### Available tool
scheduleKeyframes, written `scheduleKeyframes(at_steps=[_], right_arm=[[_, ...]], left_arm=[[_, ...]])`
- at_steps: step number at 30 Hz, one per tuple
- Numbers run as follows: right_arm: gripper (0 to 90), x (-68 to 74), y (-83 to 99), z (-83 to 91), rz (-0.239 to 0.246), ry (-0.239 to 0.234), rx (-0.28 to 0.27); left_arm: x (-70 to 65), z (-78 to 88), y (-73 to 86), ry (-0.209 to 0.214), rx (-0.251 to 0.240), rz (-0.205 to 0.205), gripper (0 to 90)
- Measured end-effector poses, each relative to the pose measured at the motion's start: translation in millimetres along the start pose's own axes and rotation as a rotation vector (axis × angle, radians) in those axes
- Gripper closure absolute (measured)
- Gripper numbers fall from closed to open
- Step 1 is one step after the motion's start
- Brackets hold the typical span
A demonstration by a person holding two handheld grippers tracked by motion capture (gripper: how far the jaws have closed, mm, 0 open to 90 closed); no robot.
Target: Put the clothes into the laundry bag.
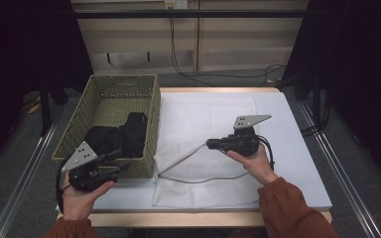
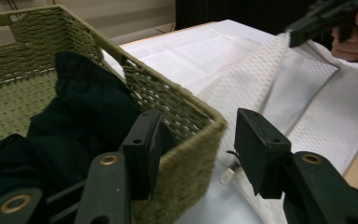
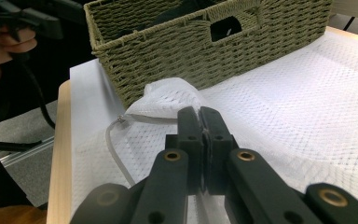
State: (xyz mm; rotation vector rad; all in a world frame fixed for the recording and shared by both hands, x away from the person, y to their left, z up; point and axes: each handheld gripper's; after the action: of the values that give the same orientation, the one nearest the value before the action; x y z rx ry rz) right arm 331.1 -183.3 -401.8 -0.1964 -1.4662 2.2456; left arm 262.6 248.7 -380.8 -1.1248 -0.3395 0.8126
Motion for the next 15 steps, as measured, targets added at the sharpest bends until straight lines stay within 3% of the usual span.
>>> scheduleKeyframes(at_steps=[6, 10, 15], right_arm=[[88.4, -0.5, 1.9, -2.4, 0.003, -0.004, 0.010], [88.4, -1.9, 2.5, -2.2, 0.001, -0.004, 0.008], [88.4, -2.1, 3.1, -2.0, 0.001, -0.004, 0.007]], left_arm=[[15.3, -10.4, -17.9, -0.016, 0.013, -0.005, 55.8], [23.0, -17.7, -36.7, -0.042, 0.032, -0.025, 52.5], [35.2, -24.3, -56.7, -0.065, 0.041, -0.018, 45.7]])
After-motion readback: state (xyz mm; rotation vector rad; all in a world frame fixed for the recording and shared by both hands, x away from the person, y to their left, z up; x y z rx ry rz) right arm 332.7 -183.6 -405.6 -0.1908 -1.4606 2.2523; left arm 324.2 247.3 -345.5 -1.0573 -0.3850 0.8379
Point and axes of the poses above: each handheld gripper's, and its own axes: z roughly backward along the jaws, y roughly out of its underside, x roughly to its left, and after that the axes turned 6 degrees about z, right-handed
